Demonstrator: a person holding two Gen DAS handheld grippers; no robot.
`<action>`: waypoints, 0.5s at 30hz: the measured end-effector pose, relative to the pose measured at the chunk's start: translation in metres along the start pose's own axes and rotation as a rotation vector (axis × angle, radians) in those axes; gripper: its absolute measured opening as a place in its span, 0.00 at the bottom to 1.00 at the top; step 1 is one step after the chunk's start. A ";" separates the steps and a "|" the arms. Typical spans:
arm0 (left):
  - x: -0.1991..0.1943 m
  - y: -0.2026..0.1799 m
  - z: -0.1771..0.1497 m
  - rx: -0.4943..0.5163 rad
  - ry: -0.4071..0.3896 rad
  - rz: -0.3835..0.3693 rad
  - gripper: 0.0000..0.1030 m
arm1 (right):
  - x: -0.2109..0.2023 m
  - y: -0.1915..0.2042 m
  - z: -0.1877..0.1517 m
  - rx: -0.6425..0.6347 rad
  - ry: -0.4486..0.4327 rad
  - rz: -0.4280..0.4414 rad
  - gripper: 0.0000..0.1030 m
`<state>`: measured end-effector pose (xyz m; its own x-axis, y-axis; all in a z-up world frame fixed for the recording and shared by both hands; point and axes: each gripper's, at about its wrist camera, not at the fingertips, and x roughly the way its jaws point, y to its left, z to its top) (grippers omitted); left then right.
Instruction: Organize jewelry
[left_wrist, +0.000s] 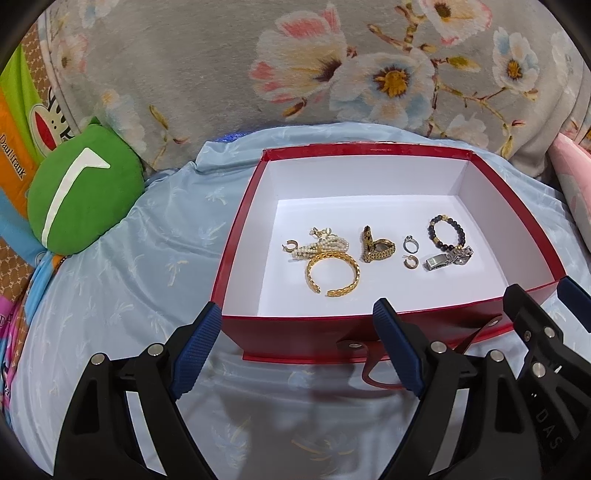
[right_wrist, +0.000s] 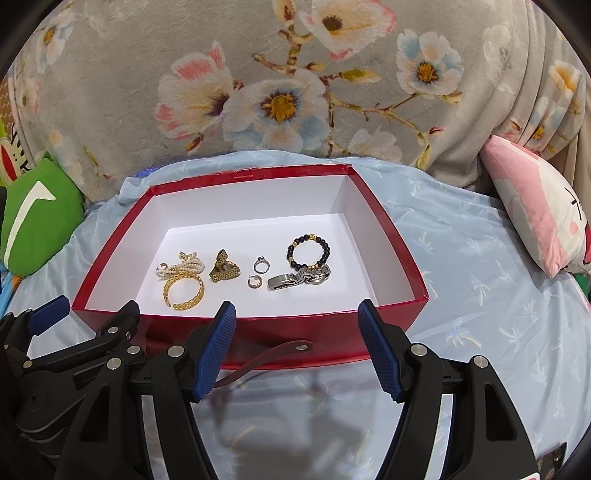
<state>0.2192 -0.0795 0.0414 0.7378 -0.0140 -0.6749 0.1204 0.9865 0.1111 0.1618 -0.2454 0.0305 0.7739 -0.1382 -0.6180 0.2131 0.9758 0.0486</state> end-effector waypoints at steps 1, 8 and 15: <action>0.000 0.001 -0.001 0.001 -0.001 0.000 0.79 | 0.000 0.000 0.000 0.000 -0.001 -0.001 0.65; 0.000 0.000 0.000 0.000 0.000 -0.003 0.79 | 0.000 -0.002 -0.004 -0.003 -0.003 -0.008 0.65; 0.000 0.000 0.003 -0.009 0.006 -0.016 0.79 | -0.003 0.000 -0.002 -0.014 -0.010 -0.021 0.65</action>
<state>0.2214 -0.0797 0.0439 0.7316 -0.0287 -0.6811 0.1260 0.9876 0.0936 0.1579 -0.2449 0.0311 0.7752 -0.1602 -0.6110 0.2209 0.9750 0.0246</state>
